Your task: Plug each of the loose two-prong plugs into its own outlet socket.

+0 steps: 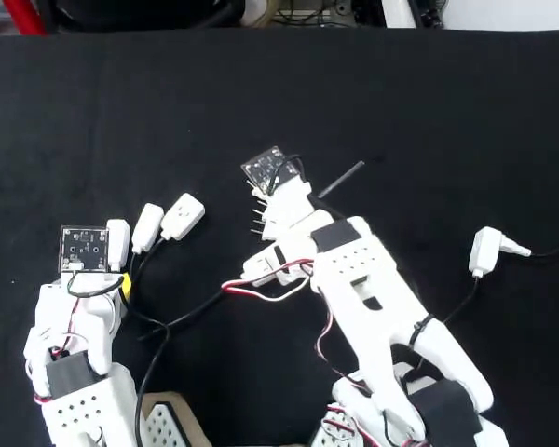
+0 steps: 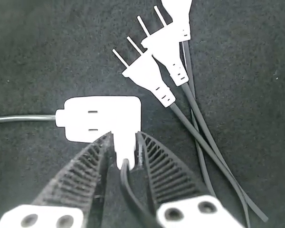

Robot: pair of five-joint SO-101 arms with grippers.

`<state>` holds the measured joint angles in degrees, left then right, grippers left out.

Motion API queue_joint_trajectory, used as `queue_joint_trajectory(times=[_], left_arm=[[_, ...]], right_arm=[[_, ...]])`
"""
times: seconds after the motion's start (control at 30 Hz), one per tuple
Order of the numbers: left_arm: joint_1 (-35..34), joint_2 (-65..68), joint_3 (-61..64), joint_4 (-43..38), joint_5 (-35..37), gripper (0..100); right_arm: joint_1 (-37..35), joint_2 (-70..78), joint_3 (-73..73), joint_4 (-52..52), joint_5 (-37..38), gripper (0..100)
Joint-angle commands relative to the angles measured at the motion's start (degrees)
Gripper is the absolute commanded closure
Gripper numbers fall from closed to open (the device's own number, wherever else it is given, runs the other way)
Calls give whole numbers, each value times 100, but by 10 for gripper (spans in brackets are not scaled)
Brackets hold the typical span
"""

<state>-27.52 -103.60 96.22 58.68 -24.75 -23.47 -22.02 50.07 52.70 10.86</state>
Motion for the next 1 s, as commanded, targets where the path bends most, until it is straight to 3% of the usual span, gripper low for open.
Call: queue_joint_trajectory(times=[0.0,0.43,0.6,0.73,0.97], left_arm=[[66,-70,101,44,-70,726],[66,-70,101,44,-70,726],[75,-70,101,44,-70,726],[75,-70,101,44,-70,726],[75,-70,101,44,-70,725]], right_arm=[[-26,66,-136,123,9,987],[-79,163,-145,114,149,987],[-501,963,-382,97,255,987],[-431,1631,-760,141,281,987],[-448,1349,-804,440,607,980]])
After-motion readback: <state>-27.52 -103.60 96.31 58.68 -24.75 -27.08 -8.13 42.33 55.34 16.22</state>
